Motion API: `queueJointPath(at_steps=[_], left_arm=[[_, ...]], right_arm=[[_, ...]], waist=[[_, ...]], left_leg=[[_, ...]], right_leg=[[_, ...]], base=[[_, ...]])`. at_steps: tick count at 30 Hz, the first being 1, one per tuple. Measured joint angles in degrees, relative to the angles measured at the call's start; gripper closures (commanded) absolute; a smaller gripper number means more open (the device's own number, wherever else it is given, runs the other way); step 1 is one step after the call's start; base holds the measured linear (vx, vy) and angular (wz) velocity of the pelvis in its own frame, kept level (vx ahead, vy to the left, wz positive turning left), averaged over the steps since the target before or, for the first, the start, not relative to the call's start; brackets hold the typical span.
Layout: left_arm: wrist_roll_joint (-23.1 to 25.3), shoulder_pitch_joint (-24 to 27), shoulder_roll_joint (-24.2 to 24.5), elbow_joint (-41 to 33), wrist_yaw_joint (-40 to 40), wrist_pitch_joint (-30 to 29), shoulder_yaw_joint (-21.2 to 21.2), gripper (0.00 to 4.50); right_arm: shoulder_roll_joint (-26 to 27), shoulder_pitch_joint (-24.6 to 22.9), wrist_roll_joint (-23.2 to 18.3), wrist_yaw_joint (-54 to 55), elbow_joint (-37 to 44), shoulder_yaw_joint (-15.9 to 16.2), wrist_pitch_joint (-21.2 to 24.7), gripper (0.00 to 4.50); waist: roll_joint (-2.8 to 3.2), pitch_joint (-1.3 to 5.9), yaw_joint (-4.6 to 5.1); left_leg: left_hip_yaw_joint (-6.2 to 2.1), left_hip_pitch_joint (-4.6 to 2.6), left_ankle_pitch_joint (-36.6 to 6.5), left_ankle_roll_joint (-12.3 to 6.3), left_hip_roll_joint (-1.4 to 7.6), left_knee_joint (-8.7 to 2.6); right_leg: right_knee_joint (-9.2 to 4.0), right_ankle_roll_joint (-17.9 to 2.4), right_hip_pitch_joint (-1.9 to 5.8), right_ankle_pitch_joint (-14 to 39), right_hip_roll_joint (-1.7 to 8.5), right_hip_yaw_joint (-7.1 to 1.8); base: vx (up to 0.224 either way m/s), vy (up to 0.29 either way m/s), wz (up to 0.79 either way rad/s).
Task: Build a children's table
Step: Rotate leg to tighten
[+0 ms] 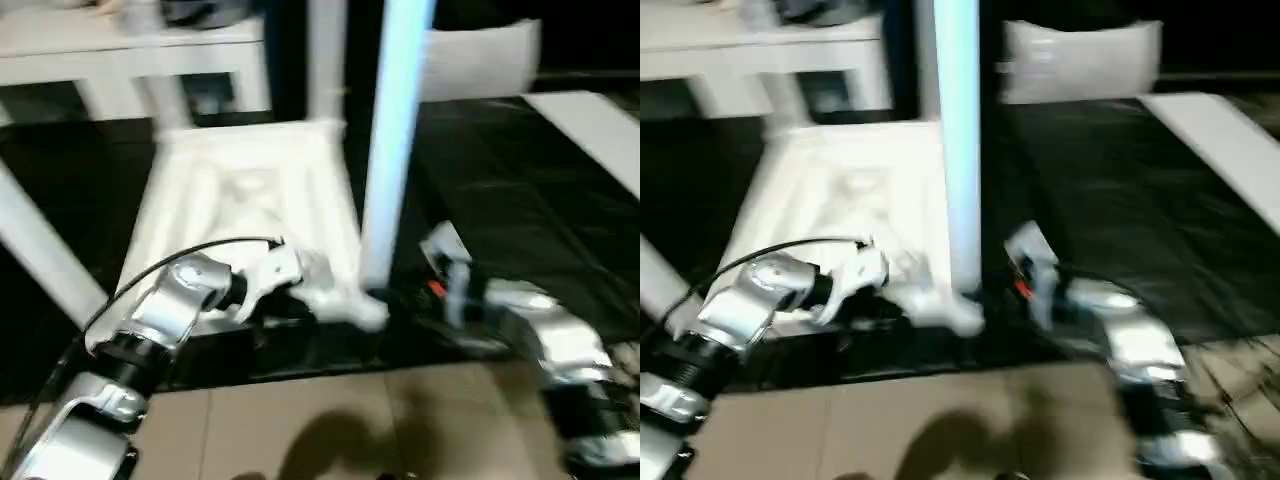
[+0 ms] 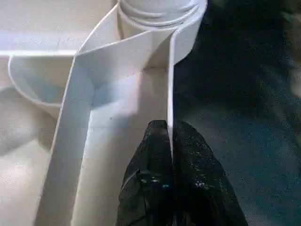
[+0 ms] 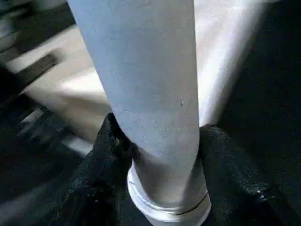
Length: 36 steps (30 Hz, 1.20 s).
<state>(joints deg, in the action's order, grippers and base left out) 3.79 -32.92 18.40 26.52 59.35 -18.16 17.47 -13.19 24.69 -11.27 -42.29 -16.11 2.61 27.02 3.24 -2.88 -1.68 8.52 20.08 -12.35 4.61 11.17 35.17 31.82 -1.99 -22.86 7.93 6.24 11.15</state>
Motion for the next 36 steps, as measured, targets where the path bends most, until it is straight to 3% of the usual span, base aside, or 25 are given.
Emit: queueJointPath(at_steps=[2, 5, 7, 11, 18, 21, 24, 31, 36], left_arm=[[-0.02, 0.01, -2.14, 0.0, -2.92, -1.72, -0.82, 4.5], [0.22, -0.94, -5.34, 1.41, -9.54, -3.9, -1.99, 4.5], [0.3, -1.12, -5.75, 1.43, -10.6, -3.98, -1.99, 4.5], [0.32, -1.18, -5.38, 1.09, -9.77, -3.47, -1.77, 4.5], [0.28, -1.12, -2.93, 0.75, -5.69, 0.67, -0.22, 4.5], [0.1, -0.87, -1.02, 0.74, -2.09, 3.16, 0.87, 4.5], [-0.37, -0.32, 1.22, 0.74, 2.13, 5.82, 1.42, 4.5], [-1.5, 0.42, 5.31, 0.6, 11.96, 12.46, 4.38, 4.5], [-1.78, 0.37, 6.48, 0.56, 16.91, 14.9, 5.79, 4.5]], right_arm=[[1.91, 0.53, 0.39, 5.01, -0.9, -1.14, -0.05, 2.55], [6.76, 2.28, 2.18, 14.47, -4.21, -2.68, -2.87, 2.55], [6.98, 2.36, 2.97, 15.52, -4.65, -2.42, -4.54, 2.02], [7.0, 1.49, 3.74, 14.75, -3.28, -2.04, -5.09, 1.67], [1.38, -1.72, 1.38, 5.83, 0.24, -1.2, -6.43, 0.96], [-3.39, -3.85, -0.5, -1.4, 1.87, -0.4, -6.55, 0.66], [-6.99, -4.59, -2.25, -8.47, 2.68, -0.18, -6.39, 0.51], [-16.05, -4.98, -4.96, -24.71, 4.68, 2.7, -6.87, 0.51], [-16.98, -3.9, -5.93, -31.47, 2.67, 4.45, -7.54, 1.05]], waist=[[0.07, 0.0, 0.93], [0.08, -0.04, 2.2], [0.14, -0.06, 2.34], [0.11, -0.04, 2.06], [0.6, 0.17, -0.12], [0.62, 0.18, -1.38], [0.64, 0.19, -1.99], [0.41, 0.26, -4.23], [0.35, 0.3, -5.19]], left_leg=[[-0.19, 0.03, 0.0, 0.0, 0.43, -0.02], [-0.22, -0.08, -0.02, -0.02, 0.43, -0.01], [-0.25, -0.02, -0.06, -0.07, 0.41, -0.05], [-0.24, 0.05, -0.23, -0.11, 0.33, -0.32], [-0.16, 0.54, -0.09, -0.4, 0.35, -0.45], [-0.13, 0.44, -0.07, -0.4, 0.4, -0.45], [-0.08, 0.42, -0.07, -0.4, 0.41, -0.34], [0.09, 0.31, -0.07, -0.4, 0.42, -0.29], [0.24, 0.17, -0.07, -0.4, 0.43, -0.24]], right_leg=[[-0.8, 0.01, 0.49, -0.01, -0.04, 0.83], [-0.92, 0.01, 0.78, -0.01, -0.04, 0.89], [-0.92, 0.03, 0.74, -0.05, -0.03, 0.87], [-0.74, -0.1, 0.73, -0.46, -0.03, 0.71], [0.17, -0.66, -0.25, -0.28, -0.03, 0.53], [0.31, -0.39, -0.26, -0.02, -0.04, 0.54], [0.33, -0.41, -0.24, -0.07, -0.03, 0.48], [0.39, -0.38, -0.18, -0.08, 0.0, 0.33], [0.44, -0.38, -0.14, -0.09, 0.03, 0.21]], base=[[0.0, 0.0, 0.0], [0.0, 0.0, 0.0], [0.0, 0.0, 0.0], [0.0, 0.0, 0.0], [0.0, 0.0, 0.0], [0.0, 0.0, 0.0], [0.0, 0.0, 0.0], [0.0, 0.0, 0.0], [0.0, 0.0, 0.0]])
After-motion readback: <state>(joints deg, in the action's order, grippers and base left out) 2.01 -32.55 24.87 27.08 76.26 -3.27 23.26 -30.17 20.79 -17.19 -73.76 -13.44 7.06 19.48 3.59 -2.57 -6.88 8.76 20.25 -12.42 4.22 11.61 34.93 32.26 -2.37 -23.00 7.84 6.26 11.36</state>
